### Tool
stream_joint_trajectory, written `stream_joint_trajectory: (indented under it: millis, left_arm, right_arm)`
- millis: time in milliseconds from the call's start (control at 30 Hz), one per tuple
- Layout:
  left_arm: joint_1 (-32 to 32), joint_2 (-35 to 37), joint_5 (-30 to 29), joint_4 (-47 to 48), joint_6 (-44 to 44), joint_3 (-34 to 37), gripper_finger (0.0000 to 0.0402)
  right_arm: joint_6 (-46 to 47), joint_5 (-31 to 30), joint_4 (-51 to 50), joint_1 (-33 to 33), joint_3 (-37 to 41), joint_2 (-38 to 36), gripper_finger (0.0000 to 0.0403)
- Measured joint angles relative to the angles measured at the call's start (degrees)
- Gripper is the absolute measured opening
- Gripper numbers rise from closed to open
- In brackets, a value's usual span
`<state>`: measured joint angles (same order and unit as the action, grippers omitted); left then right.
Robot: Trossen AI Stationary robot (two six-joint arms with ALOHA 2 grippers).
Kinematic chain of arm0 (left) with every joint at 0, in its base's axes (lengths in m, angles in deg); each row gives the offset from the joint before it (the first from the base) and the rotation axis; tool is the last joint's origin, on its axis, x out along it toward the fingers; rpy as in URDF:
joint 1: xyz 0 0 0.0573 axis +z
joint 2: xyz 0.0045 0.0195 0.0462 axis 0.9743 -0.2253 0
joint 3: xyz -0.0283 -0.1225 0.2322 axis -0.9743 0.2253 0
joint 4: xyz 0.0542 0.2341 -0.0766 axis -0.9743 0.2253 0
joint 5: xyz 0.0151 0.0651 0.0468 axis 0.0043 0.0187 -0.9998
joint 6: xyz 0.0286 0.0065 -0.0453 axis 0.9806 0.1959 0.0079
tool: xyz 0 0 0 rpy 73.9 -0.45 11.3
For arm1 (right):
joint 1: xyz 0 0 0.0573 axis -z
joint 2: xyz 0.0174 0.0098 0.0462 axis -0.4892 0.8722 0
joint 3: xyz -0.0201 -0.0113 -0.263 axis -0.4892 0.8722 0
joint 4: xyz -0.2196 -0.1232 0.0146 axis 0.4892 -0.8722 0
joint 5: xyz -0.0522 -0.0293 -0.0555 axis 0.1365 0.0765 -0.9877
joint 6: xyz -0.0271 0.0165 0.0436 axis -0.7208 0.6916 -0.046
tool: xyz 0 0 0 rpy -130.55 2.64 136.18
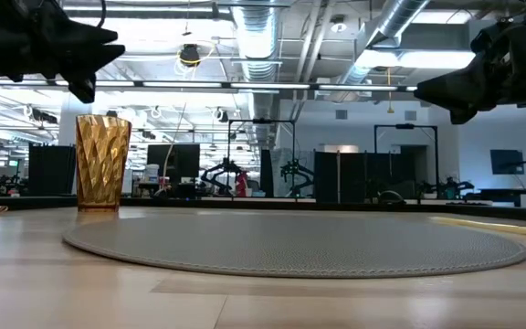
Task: Pick & Place Utensil
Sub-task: Put the pink bowl to the center of the gray tablemat
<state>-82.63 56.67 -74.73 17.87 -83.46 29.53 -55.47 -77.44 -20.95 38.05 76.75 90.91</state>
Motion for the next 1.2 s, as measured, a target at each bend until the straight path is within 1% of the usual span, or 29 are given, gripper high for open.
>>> stream_joint_trajectory:
  millis: [67, 167, 333, 433, 533, 667, 767, 833, 1033, 1200]
  left_arm:
    - [0.0, -1.8, -0.6, 0.0, 1.5, -1.8, 0.0108]
    - [0.0, -5.7, -0.8, -0.4, 5.1, -6.7, 0.0108]
    - [0.0, -15.6, -0.8, -0.4, 10.2, -16.9, 0.0108]
    - [0.0, -22.3, -0.8, 0.7, 10.6, -22.0, 0.0108]
    - [0.0, -28.1, -0.8, 4.0, 10.4, -25.9, 0.0108]
    - [0.0, -33.7, -0.8, 8.3, 10.2, -29.7, 0.0108]
    - [0.0, -36.1, -0.8, 9.1, 9.7, -31.4, 0.0108]
    - [0.0, -36.8, -0.7, 11.6, 8.7, -32.5, 0.0108]
    - [0.0, -36.5, -1.0, 27.9, 6.3, -36.5, 0.0108]
    - [0.0, -36.8, -1.3, 36.4, 4.3, -36.8, 0.0112]
  right_arm:
    - [0.0, 0.0, 0.0, 0.0, 0.0, 0.0, 0.0087]
    - [0.0, 0.0, 0.0, 0.0, 0.0, 0.0, 0.0087]
    - [0.0, 0.0, 0.0, 0.0, 0.0, 0.0, 0.0087]
    - [0.0, 0.0, 0.0, 0.0, 0.0, 0.0, 0.0087]
    - [0.0, 0.0, 0.0, 0.0, 0.0, 0.0, 0.0087]
    - [0.0, 0.0, 0.0, 0.0, 0.0, 0.0, 0.0087]
    - [0.0, 0.0, 0.0, 0.0, 0.0, 0.0, 0.0087]
    - [0.0, 0.0, 0.0, 0.0, 0.0, 0.0, 0.0087]
    - [0.0, 0.0, 0.0, 0.0, 0.0, 0.0, 0.0087]
    - [0.0, 0.0, 0.0, 0.0, 0.0, 0.0, 0.0087]
